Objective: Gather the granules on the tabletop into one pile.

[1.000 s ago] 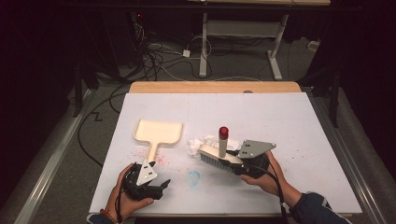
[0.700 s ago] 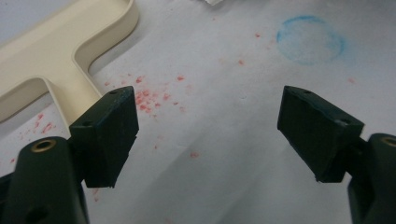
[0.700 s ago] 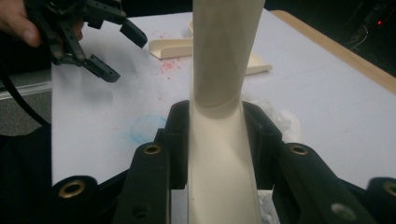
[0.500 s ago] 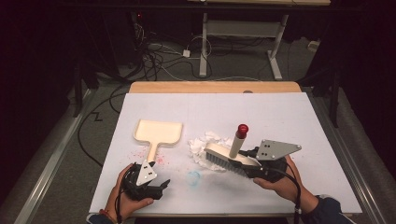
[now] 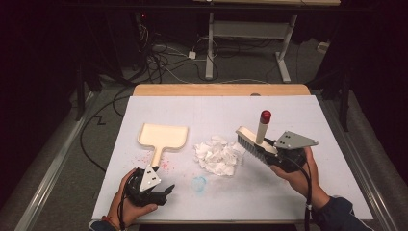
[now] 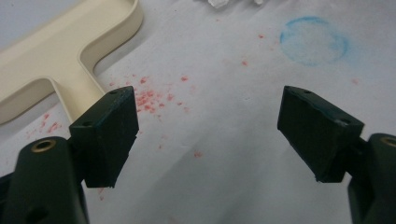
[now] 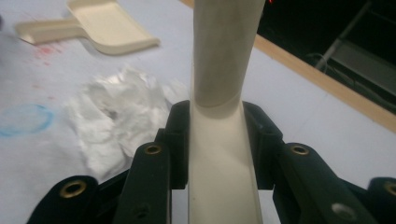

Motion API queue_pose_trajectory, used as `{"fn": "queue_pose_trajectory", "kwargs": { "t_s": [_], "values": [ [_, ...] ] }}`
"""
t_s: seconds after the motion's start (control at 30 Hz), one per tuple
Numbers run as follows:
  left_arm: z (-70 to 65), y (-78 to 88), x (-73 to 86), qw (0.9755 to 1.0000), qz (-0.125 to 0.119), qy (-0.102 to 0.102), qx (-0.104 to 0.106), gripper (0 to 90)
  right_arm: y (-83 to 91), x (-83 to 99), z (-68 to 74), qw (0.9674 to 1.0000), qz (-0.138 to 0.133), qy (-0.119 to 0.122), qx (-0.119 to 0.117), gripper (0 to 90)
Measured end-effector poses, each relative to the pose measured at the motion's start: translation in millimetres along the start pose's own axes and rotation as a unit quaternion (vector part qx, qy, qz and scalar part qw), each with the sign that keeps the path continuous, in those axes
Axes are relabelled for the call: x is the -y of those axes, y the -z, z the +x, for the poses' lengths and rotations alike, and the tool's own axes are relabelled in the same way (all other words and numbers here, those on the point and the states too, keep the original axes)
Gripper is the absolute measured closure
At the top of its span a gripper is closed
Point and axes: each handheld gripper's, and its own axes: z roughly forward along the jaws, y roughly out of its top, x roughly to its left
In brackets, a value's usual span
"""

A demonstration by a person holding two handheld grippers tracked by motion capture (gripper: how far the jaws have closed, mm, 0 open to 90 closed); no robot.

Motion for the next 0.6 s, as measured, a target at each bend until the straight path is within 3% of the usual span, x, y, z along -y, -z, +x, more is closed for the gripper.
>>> {"fn": "queue_pose_trajectory", "kwargs": {
  "t_s": [0.1,0.17,0.3,0.37,0.47,0.6],
  "values": [
    [-0.3,-0.5,-0.1,1.0000,-0.001,0.000,0.000,19.9,-16.2,5.8,-0.4,0.9995,0.018,0.011,0.024,68.4],
    [-0.2,-0.5,0.2,1.0000,-0.001,0.002,0.001,19.9,-25.0,8.9,-0.4,0.9992,0.027,0.003,0.030,68.4],
    [0.3,-0.4,0.8,1.0000,0.000,0.003,0.002,19.9,-37.2,10.4,4.2,0.9994,0.032,-0.013,0.000,68.4],
    [0.3,-0.2,1.0,1.0000,-0.001,0.002,0.003,19.9,-39.2,6.9,11.8,0.9995,0.032,-0.005,-0.008,68.4],
    [0.5,0.2,1.0,1.0000,-0.001,0.002,0.002,19.9,-39.2,1.8,22.9,0.9987,0.024,-0.010,-0.044,68.4],
    [0.3,0.3,1.0,1.0000,-0.001,0.002,0.002,19.9,-35.8,-4.1,35.1,0.9985,0.021,0.005,-0.051,68.4]
  ]
}}
